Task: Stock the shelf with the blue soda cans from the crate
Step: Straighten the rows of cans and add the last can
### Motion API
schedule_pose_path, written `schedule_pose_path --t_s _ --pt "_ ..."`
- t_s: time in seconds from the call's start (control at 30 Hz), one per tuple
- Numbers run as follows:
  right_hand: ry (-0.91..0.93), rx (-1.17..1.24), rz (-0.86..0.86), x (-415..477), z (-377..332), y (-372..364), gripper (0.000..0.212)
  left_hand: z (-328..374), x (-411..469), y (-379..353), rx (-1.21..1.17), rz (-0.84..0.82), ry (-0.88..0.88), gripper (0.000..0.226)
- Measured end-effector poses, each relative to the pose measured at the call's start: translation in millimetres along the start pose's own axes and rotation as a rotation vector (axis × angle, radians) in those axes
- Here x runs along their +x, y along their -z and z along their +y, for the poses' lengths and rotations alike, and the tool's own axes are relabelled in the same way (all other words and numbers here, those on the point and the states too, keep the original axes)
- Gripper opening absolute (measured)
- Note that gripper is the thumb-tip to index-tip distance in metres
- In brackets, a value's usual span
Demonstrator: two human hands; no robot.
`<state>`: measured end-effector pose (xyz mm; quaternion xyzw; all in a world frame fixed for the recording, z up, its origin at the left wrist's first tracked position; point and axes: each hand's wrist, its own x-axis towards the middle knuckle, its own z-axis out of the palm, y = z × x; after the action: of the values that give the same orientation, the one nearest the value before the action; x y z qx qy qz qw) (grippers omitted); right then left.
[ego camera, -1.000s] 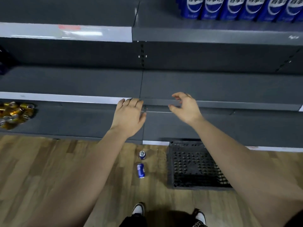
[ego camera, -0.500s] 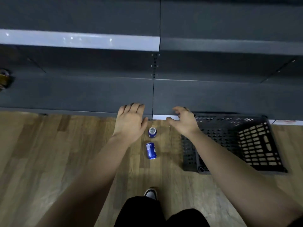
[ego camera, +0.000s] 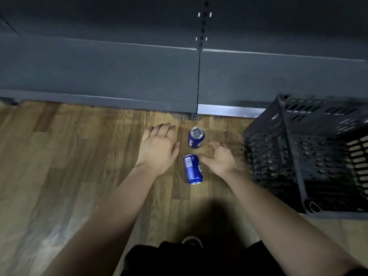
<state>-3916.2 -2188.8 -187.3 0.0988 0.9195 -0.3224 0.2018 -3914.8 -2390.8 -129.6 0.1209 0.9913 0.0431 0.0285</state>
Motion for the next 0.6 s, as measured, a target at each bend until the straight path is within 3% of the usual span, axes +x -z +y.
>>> schedule_pose_path --t_s 0.33,0.6 --pt "0.013 -0.139 -0.060 23.1 51.8 -92.0 0.054 -22.2 -14.4 -89.3 -0.005 0.005 0.063 0.053" --pt "-0.094 -0.080 -0.007 27.8 54.4 -130.1 0.074 -20.5 -22.9 -118.6 -0.040 -0.075 0.064 0.060"
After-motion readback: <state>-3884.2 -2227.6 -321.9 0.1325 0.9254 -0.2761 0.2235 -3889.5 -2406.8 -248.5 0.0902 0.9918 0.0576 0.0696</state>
